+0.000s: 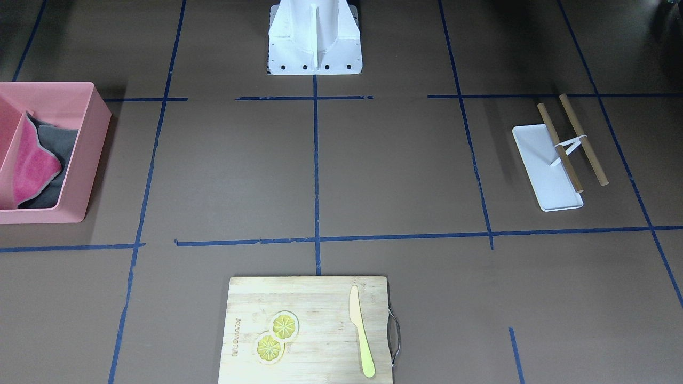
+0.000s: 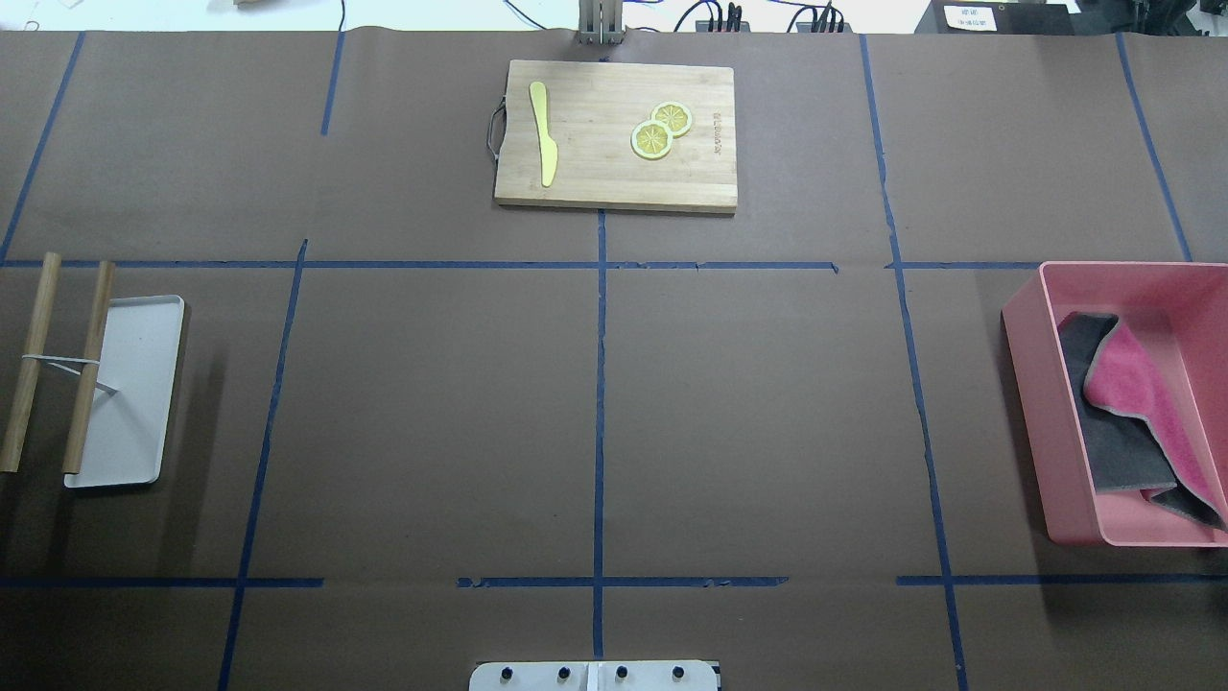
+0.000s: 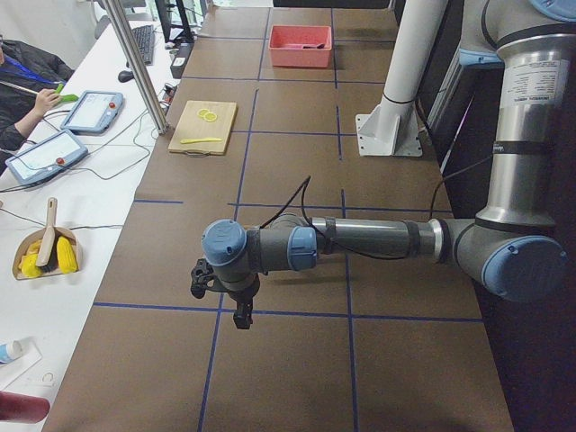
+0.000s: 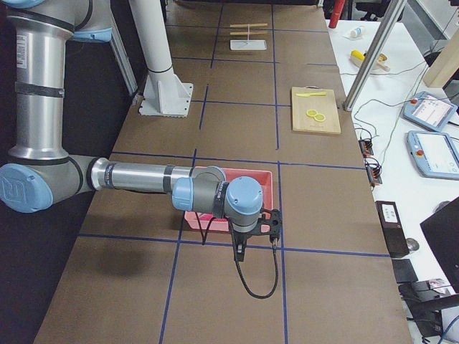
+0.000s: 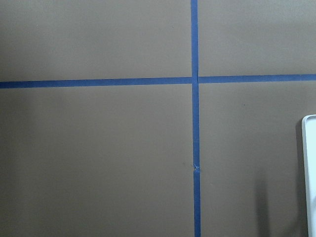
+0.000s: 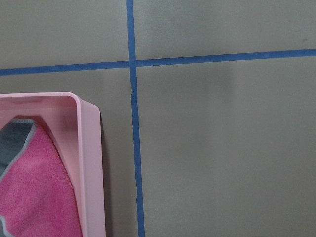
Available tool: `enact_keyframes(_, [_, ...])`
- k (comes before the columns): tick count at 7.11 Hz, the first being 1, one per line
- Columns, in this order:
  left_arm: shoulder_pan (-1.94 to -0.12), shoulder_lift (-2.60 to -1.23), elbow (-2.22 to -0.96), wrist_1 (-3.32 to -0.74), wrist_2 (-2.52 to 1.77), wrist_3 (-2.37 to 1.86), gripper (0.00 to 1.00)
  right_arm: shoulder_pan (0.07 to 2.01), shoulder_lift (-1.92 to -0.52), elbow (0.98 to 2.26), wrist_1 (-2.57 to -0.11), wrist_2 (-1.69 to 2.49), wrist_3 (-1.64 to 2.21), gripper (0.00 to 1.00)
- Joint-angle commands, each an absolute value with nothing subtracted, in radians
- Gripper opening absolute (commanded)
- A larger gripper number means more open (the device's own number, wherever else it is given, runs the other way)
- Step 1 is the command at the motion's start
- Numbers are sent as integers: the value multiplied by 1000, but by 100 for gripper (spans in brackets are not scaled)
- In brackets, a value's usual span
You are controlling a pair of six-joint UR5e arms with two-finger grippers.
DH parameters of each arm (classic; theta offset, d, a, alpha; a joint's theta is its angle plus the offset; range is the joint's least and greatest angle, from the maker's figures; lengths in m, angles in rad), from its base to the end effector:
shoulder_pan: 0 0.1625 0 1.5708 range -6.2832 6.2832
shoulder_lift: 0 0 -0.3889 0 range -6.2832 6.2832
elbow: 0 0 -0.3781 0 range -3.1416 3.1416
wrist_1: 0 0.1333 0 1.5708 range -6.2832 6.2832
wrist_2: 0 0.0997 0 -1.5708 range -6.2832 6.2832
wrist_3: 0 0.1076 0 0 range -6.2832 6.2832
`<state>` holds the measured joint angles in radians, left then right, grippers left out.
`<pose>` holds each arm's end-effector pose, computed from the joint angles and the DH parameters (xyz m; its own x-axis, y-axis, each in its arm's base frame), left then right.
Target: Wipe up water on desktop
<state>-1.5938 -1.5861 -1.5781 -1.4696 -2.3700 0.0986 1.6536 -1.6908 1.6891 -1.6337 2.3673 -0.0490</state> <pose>-0.0671 -0.4760 0.6254 0.6947 0.0262 -0.7188 -0.0457 0.9989 -0.0078 0.0914 -0.4201 0.6308 0.6962 0.0550 0.7157 -0.0485 0.9984 -0.0295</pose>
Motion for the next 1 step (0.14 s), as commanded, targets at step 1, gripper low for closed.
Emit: enact_keyframes(1, [-1594, -1586, -1577, -1470, -2370, 98, 100, 1654, -1687, 1690, -1634, 2367, -49, 100])
